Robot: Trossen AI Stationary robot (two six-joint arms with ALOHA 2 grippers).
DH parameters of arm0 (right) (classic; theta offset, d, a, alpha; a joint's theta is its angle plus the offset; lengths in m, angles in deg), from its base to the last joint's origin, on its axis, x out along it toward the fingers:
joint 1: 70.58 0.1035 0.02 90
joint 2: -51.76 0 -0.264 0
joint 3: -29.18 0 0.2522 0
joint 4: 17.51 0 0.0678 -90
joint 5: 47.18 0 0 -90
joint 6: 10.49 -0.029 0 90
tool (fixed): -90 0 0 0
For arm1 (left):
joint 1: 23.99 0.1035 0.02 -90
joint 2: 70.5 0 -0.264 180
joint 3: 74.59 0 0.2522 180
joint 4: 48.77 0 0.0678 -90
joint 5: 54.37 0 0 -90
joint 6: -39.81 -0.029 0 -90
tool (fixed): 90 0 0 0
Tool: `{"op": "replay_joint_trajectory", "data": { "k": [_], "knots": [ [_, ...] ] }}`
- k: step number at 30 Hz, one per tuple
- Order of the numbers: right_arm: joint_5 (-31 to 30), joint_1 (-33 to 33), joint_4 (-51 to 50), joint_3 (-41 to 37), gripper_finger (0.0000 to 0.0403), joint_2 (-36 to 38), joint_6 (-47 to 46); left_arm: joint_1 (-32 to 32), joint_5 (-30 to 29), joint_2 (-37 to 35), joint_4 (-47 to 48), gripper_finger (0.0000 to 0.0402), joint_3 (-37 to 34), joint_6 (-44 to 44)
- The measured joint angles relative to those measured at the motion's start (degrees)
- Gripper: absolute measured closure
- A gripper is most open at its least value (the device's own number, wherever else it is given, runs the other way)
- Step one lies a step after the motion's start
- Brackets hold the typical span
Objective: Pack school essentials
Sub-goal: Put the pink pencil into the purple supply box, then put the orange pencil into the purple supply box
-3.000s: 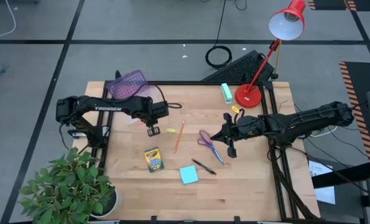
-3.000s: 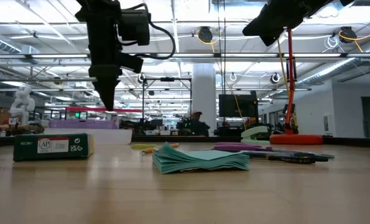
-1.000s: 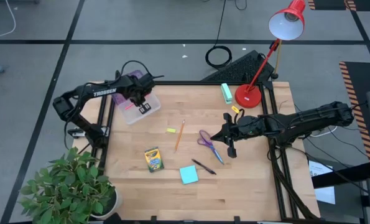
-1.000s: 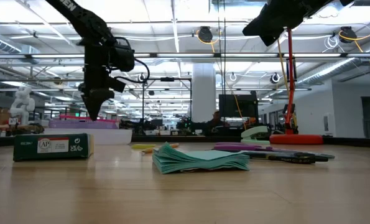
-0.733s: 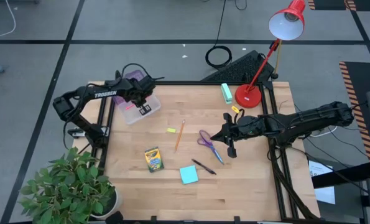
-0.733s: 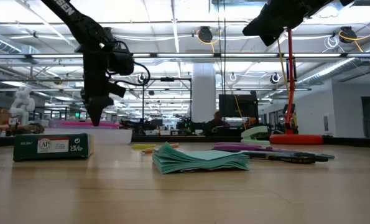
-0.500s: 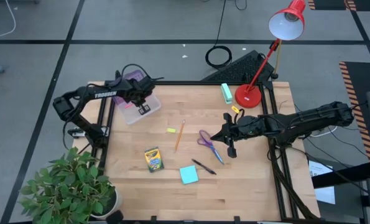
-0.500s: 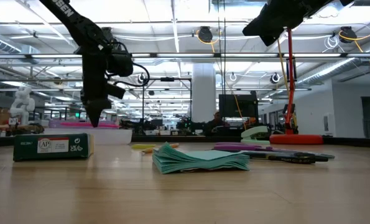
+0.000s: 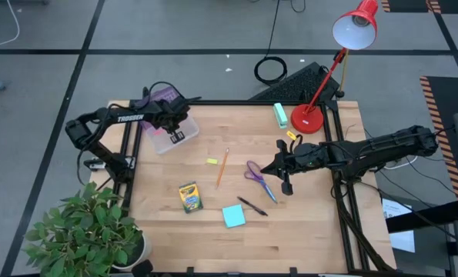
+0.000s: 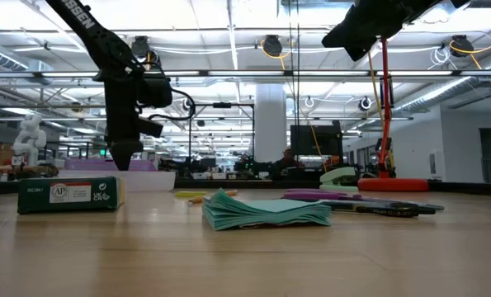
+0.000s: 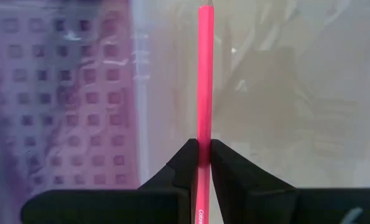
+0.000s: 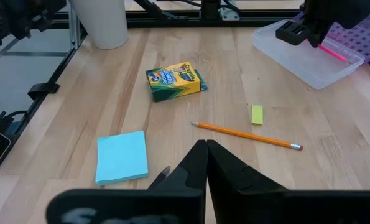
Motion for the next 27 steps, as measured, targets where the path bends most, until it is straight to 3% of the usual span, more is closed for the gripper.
{"op": "replay_joint_trajectory", "data": {
  "k": [16, 21, 27],
  "knots": [
    [0.0, 0.0, 0.0, 0.0, 0.0403, 0.0, 0.0, -0.3, 0.9, -1.0, 3.4, 0.0271, 2.3, 7.9],
    [0.0, 0.0, 0.0, 0.0, 0.0403, 0.0, 0.0, -4.3, 0.7, -5.7, 6.7, 0.0268, 5.5, 12.3],
    [-0.1, 0.0, 0.1, 0.0, 0.0403, 0.0, 0.0, -13.9, 0.6, -15.1, 3.4, 0.0268, 5.7, 19.4]
  ]
}}
